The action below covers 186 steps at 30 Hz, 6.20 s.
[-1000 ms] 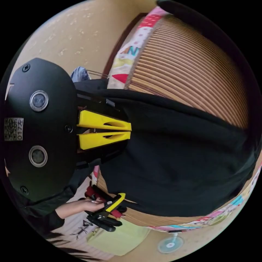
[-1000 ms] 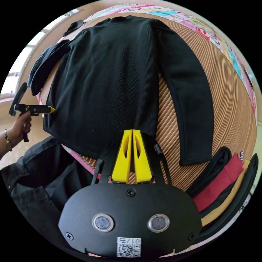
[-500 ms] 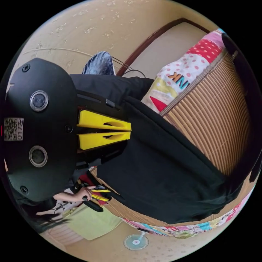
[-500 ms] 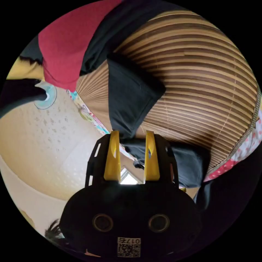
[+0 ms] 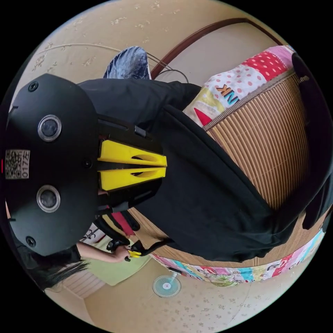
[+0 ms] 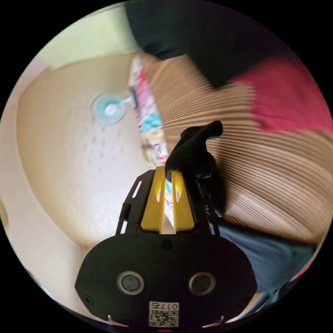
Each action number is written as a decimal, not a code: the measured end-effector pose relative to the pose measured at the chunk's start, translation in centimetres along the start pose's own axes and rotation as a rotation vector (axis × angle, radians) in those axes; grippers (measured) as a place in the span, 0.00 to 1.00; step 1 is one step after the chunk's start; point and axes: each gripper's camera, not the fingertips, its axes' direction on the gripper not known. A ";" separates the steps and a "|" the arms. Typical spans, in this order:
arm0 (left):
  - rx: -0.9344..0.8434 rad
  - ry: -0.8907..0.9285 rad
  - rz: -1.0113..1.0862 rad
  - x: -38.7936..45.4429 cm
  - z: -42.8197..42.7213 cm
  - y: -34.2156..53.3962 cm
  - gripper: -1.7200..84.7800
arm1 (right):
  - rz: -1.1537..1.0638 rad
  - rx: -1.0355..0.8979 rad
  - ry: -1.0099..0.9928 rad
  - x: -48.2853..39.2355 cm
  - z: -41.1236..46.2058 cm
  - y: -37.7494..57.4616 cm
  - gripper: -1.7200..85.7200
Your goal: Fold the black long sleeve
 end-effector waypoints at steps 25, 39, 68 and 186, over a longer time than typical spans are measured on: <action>0.562 0.909 -0.368 -17.5 -8.4 -8.0 0.17 | -0.462 -1.606 0.763 11.1 23.0 28.2 0.03; 0.817 1.014 -0.758 -28.3 -10.5 -9.4 0.17 | -0.342 -1.497 0.786 10.3 20.9 25.7 0.03; -0.003 0.401 0.715 15.0 7.1 8.2 0.10 | -0.221 -1.392 0.720 10.1 13.3 19.5 0.05; -0.597 -0.122 0.595 2.0 9.3 -9.7 0.06 | -0.491 -1.158 1.019 5.8 5.8 22.4 0.12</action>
